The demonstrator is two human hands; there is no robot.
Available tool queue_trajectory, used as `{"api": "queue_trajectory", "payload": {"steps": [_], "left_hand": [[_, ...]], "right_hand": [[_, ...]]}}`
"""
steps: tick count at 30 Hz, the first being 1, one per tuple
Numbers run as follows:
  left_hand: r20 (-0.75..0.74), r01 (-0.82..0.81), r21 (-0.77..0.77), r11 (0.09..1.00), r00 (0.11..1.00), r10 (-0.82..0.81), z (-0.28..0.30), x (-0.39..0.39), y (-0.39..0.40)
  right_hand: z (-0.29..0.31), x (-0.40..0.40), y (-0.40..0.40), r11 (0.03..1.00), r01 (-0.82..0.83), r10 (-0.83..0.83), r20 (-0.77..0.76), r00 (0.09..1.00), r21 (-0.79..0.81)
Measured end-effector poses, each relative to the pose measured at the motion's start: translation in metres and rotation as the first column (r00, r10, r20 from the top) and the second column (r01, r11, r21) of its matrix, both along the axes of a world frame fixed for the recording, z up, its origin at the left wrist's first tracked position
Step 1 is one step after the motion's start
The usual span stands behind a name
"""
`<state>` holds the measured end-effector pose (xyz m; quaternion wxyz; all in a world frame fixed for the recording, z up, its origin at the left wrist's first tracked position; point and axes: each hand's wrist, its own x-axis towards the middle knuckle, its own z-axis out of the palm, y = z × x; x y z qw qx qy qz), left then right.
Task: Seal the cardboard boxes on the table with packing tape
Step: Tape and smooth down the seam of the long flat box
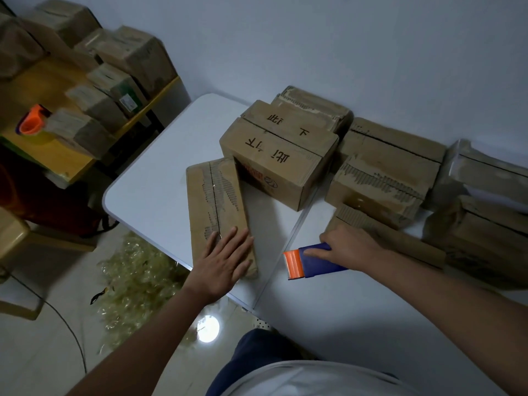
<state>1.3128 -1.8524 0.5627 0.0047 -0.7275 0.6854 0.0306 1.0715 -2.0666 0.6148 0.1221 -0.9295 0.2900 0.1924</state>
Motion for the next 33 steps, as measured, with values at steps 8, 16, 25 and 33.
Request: {"api": "queue_trajectory", "payload": {"steps": [8,16,25,33], "left_hand": [[-0.37,-0.093,-0.146,0.985,0.928,0.033,0.001,-0.023,-0.009],[-0.351,-0.205,-0.143,0.968,0.925,0.144,0.002,-0.048,-0.008],[-0.397,-0.217,-0.158,0.963,0.907,0.139,0.003,-0.046,-0.007],[-0.405,-0.224,-0.16,0.961,0.903,0.143,0.003,-0.046,-0.005]], "right_hand": [[-0.003,0.001,0.019,0.987,0.072,-0.066,-0.052,0.996,0.141],[-0.012,0.028,0.038,0.99,0.139,-0.136,-0.09,0.987,0.021],[-0.02,-0.007,0.04,0.938,0.347,-0.347,-0.088,0.934,-0.018],[-0.03,0.008,0.079,0.811,0.404,-0.529,0.237,0.815,0.422]]}}
